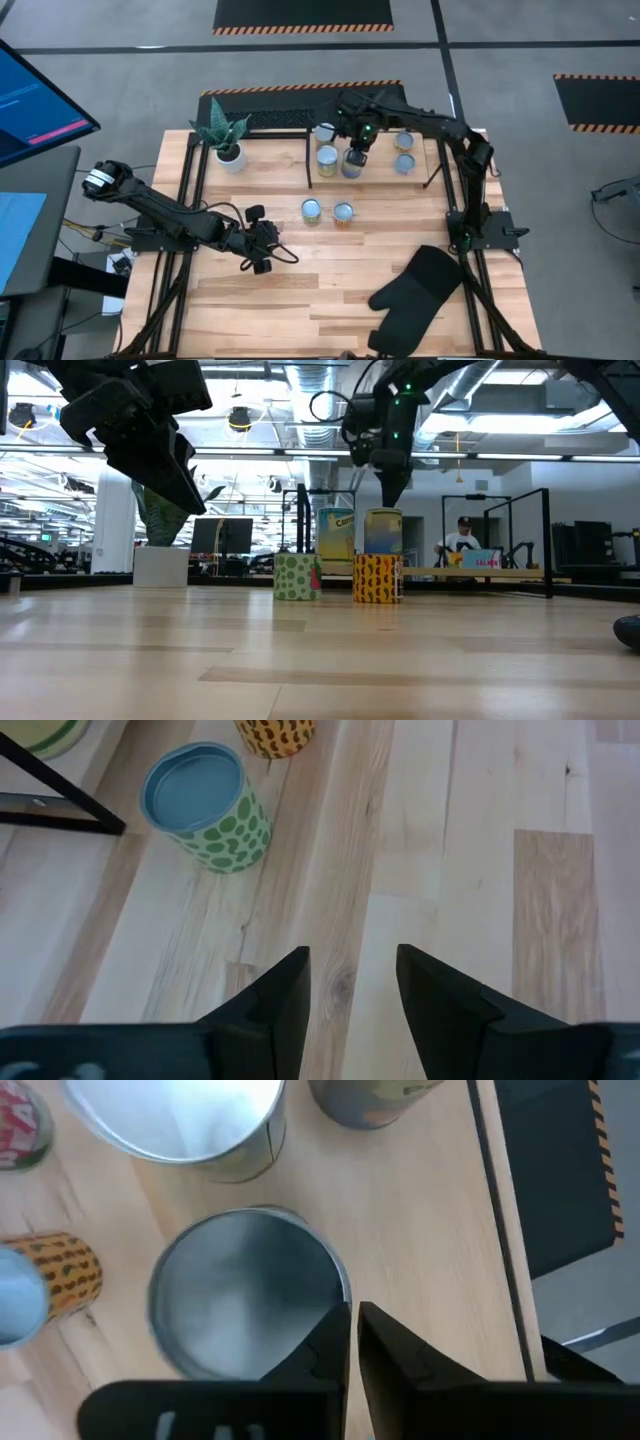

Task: Pick and place cans onto a shelf
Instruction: Put the canned peas on the shelf

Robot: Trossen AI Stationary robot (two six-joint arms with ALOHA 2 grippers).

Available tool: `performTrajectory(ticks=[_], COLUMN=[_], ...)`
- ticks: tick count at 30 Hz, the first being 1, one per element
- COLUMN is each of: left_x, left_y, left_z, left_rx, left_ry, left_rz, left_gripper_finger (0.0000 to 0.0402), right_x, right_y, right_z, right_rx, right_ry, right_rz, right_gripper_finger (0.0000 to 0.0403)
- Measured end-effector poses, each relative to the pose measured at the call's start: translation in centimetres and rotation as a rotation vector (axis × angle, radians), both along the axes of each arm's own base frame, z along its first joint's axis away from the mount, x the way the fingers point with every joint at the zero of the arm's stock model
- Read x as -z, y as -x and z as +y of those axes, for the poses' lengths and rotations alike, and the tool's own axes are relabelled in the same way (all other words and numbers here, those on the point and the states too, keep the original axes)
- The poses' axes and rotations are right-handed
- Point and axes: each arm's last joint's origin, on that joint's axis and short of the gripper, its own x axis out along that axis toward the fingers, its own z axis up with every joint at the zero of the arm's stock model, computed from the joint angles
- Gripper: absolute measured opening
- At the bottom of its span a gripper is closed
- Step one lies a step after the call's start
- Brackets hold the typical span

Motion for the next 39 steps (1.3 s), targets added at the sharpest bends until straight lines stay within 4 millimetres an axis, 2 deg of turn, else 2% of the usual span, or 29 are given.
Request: performTrajectory(ticks=[8, 10, 15, 25, 32, 39], left_x=[0.0, 0.0, 0.0, 0.1, 0.1, 0.1], left_y=[0.0, 0.0, 0.0, 0.1, 0.2, 0.1], left_z=[0.0, 0.0, 0.0, 0.0, 0.1, 0.1], left_rx=[-0.011, -0.021, -0.027, -0.023, -0.023, -0.023], left_ry=[0.007, 0.016, 0.020, 0.015, 0.012, 0.012], left_rz=[0.001, -0.002, -0.001, 0.003, 0.013, 0.012], left_gripper_finger=[0.0139, 0.0139, 0.0139, 0.0139, 0.0139, 0.0139], right_x=[-4.4, -4.8, -3.8, 1.1, 1.3, 1.3], right_y=[0.4, 0.8, 1.7, 1.4, 0.8, 0.9], right_z=[1.4, 1.9, 2.3, 2.0, 1.4, 1.5], right_rx=[-0.013, 0.000, 0.048, 0.030, 0.017, 0.013], right_ry=[-0.004, -0.030, -0.094, -0.102, -0.057, -0.069], right_rz=[0.005, 0.040, 0.141, 0.216, 0.142, 0.162], right_gripper_finger=[0.0048, 0.0048, 0.0049, 0.0049, 0.0049, 0.0049])
